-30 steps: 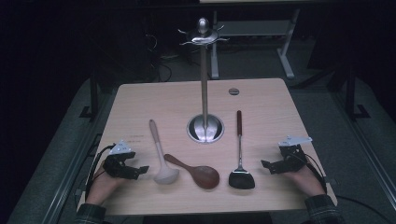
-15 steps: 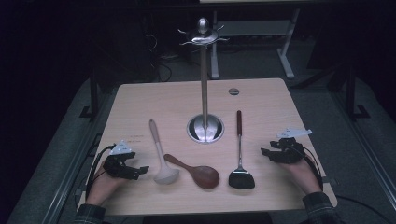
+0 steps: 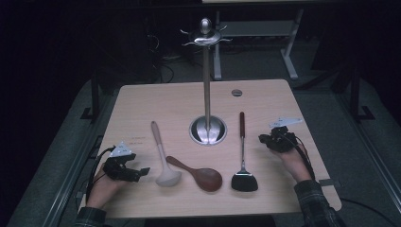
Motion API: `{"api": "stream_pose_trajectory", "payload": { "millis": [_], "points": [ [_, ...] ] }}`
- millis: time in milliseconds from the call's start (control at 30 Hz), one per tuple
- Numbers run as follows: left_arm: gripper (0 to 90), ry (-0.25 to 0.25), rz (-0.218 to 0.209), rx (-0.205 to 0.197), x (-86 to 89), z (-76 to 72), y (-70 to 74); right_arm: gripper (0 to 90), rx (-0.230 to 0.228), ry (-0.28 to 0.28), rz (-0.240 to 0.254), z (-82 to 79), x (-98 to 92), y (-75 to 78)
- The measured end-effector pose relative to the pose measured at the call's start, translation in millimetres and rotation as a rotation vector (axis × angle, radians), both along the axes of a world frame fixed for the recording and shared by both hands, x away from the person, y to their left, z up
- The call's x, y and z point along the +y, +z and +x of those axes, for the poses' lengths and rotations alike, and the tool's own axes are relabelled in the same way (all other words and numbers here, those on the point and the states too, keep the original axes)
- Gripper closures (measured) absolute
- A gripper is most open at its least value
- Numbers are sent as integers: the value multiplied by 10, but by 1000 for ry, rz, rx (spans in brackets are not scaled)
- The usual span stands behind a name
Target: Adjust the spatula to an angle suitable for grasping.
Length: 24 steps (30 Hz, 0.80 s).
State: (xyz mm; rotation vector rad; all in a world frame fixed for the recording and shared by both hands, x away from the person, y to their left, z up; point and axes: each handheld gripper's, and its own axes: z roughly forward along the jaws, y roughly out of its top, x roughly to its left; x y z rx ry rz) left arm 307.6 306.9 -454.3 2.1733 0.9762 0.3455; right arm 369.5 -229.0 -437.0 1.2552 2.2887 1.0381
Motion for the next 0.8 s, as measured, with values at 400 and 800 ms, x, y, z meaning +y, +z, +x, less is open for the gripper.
{"api": "stream_pose_trajectory", "payload": {
  "millis": [400, 800],
  "points": [
    [133, 1, 15, -1, -32, 2, 1, 898, -20, -4, 21, 313, 159, 17],
    [135, 16, 26, -4, 16, -60, 1, 899, -4, 13, -11, 597, 381, -181]
  ]
}}
